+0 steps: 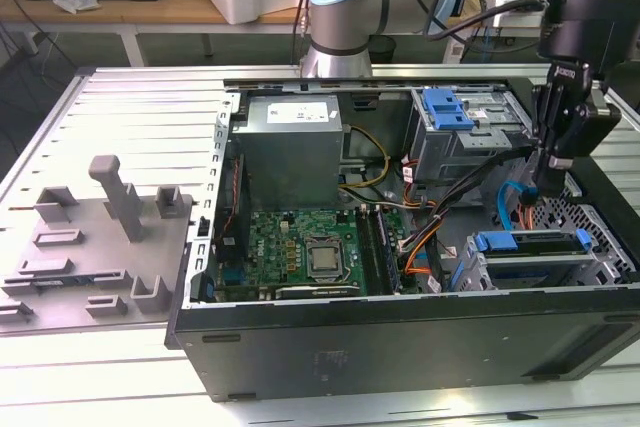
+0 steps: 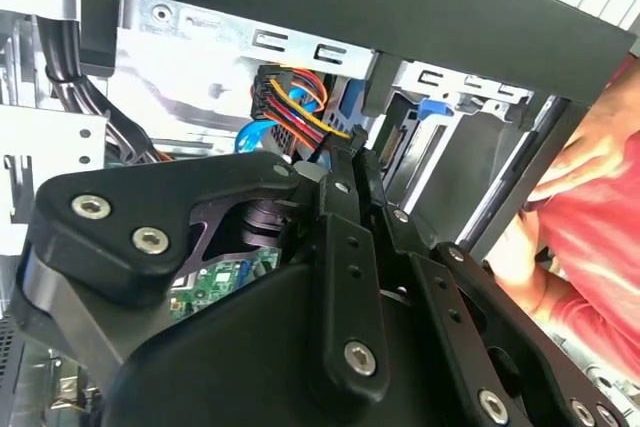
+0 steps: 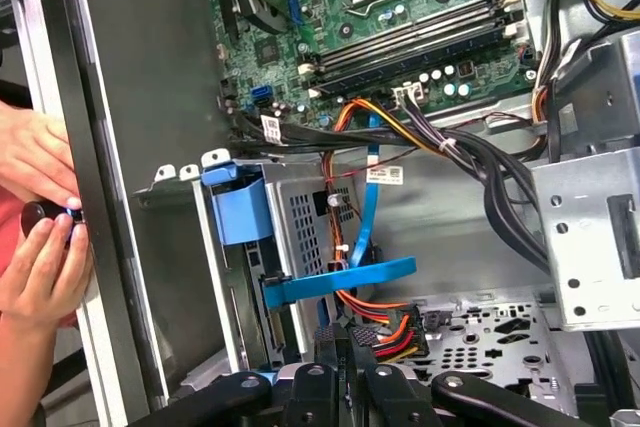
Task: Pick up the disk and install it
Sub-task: 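Insert the first disk wire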
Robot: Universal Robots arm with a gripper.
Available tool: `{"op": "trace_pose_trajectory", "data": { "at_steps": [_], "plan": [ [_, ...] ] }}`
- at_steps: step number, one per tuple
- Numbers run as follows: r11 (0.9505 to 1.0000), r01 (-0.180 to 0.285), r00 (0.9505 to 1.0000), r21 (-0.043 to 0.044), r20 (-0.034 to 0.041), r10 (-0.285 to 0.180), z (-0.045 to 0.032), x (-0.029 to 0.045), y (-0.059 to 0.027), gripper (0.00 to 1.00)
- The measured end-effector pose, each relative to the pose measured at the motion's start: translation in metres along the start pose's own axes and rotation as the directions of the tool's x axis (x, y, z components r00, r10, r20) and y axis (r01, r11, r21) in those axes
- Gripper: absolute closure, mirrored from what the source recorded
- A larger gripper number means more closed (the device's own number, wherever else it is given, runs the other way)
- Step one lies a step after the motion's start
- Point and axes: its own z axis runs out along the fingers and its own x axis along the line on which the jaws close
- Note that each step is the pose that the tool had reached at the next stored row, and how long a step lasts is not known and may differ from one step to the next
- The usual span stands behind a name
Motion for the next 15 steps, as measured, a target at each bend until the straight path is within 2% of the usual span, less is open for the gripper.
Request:
{"op": "trace_pose_trajectory", "data": {
  "at_steps": [8, 13, 15],
  "plan": [
    [0.9995, 0.029, 0.9994, 0.0148, 0.0199, -0.030, 0.0020, 0.0050, 0.0020, 0.83],
    [0.9985, 0.049, 0.9978, 0.0235, 0.0436, -0.050, 0.0036, 0.0090, 0.0047, 0.83],
    [0.9981, 0.055, 0.9973, 0.0263, 0.0483, -0.056, 0.0040, 0.0101, 0.0053, 0.83]
  ]
}}
